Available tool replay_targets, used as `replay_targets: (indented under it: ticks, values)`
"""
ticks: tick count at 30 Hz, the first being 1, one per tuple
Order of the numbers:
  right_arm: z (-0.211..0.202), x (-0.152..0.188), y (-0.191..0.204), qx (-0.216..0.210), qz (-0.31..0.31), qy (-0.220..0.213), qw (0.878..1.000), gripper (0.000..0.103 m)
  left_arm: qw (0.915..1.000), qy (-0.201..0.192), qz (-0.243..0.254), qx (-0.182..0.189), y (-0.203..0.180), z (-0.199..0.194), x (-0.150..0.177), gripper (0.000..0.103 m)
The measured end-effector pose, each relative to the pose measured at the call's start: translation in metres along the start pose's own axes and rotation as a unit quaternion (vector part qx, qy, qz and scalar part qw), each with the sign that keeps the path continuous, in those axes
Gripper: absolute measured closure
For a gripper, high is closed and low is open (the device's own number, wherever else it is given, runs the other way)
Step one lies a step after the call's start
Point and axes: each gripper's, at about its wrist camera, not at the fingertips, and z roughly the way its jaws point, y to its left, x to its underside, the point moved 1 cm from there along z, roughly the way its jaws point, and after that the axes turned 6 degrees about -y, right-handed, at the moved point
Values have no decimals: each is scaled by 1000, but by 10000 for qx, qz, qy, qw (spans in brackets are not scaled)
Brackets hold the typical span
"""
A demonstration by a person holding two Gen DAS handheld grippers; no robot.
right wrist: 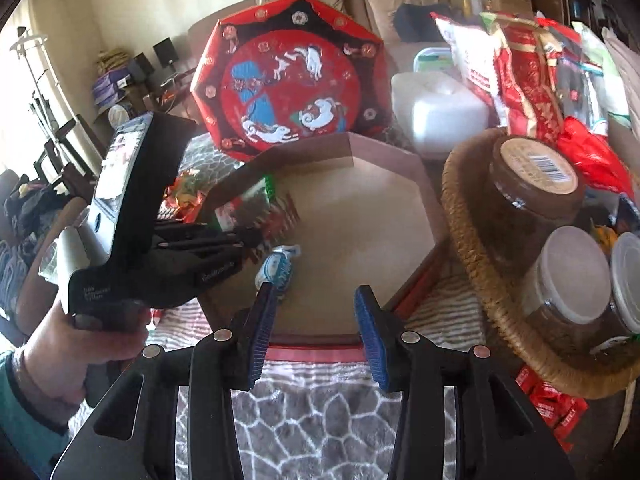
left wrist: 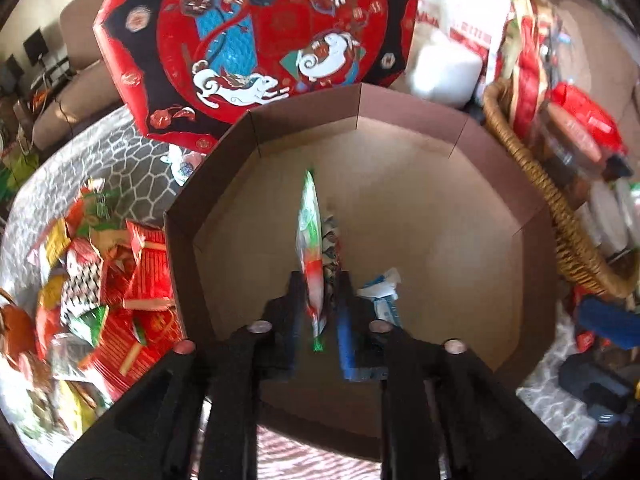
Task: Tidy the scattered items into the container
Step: 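Release white candy in the box while left gripper drops strip packet in, then grasp yellow LIPO packet with left gripper while right grasps a red packet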
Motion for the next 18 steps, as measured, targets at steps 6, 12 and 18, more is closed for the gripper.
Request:
replay_targets:
  ticks: [6,12,18]
  values:
    - [-2,-4,15,-192,-104,-45,9998,58,9963,-717,-438,169,48,-73,24,46]
    - [5,-13,73,-624,-507,-60,9967,45,9904,-844,-978,-492,147,-124,94,31]
    - [42,-7,155,-1295,-753,164,9886,45,9843,-520,-1448,-870,216,-127,147,31]
